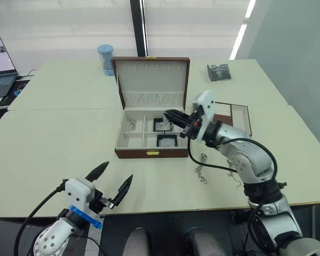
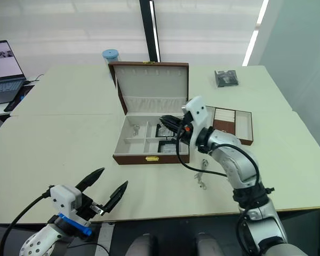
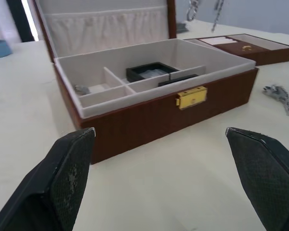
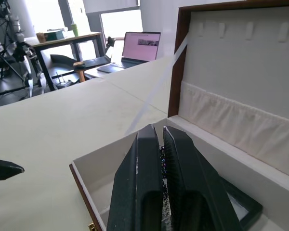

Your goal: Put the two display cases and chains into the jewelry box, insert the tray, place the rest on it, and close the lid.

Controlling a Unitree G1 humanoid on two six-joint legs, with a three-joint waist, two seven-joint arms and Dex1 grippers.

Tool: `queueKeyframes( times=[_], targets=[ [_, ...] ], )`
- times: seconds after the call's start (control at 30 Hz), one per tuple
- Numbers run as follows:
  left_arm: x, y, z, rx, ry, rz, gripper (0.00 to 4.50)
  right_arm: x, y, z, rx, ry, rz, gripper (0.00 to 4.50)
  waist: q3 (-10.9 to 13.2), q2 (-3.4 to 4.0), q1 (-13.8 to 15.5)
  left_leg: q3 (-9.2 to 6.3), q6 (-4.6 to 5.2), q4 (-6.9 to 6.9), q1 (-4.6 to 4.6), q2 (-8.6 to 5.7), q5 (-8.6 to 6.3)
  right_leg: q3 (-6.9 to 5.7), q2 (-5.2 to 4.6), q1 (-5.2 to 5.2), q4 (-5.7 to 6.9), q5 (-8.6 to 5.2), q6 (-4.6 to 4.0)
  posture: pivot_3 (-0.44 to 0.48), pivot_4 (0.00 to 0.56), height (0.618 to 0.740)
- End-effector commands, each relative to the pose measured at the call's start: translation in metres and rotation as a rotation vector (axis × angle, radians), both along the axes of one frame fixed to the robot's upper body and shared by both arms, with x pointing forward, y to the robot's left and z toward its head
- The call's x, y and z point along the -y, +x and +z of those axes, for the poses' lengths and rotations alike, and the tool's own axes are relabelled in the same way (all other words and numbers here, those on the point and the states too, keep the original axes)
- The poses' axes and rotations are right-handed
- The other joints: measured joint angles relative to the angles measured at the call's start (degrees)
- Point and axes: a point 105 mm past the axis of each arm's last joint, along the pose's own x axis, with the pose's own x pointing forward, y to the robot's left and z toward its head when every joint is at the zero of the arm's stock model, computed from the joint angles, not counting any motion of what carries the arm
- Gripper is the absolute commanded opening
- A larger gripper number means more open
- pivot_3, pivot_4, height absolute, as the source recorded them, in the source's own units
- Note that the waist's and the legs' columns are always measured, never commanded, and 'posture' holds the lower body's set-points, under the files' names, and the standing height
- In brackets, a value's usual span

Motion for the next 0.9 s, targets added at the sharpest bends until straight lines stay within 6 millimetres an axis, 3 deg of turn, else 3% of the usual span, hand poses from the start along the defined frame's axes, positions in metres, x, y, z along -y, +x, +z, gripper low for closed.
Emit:
queueKeyframes(
  times=[0.03, 0.43, 0.67, 0.9],
  targets=[
    [-0.001, -0.005, 0.016, 0.079, 0.009, 0.065, 4.50, -0.022, 0.002, 0.012, 0.070, 0.000, 0.064, 0.02, 0.0, 0.00, 0.0, 0.00, 0.00, 0.00, -0.01, 0.00, 0.00, 0.00, -0.02, -0.01, 0.00, 0.00, 0.00, 0.000, 0.150, 0.740],
    [-0.003, -0.016, 0.014, 0.093, -0.029, 0.205, 4.50, -0.103, 0.007, 0.012, 0.119, -0.056, 0.236, 0.02, 0.0, 0.01, -0.2, 0.05, 0.00, -0.01, -0.21, 0.01, 0.00, 0.05, 0.00, -0.28, 0.02, 0.04, -0.06, 0.000, 0.150, 0.740],
    [-0.004, -0.018, 0.012, 0.101, -0.039, 0.240, 4.50, -0.123, 0.006, 0.000, 0.115, -0.099, 0.274, 0.02, 0.0, 0.00, -0.1, 0.04, 0.00, -0.02, -0.26, 0.01, 0.00, 0.02, -0.06, -0.32, 0.02, 0.05, -0.08, 0.000, 0.150, 0.740],
    [-0.002, -0.020, 0.010, 0.099, -0.042, 0.247, 4.50, -0.127, 0.007, -0.018, 0.074, -0.124, 0.272, 0.02, 0.0, -0.01, -0.1, 0.05, 0.00, -0.02, -0.27, 0.02, 0.00, 0.02, -0.09, -0.35, 0.03, 0.05, -0.08, 0.000, 0.150, 0.740]
  ],
)
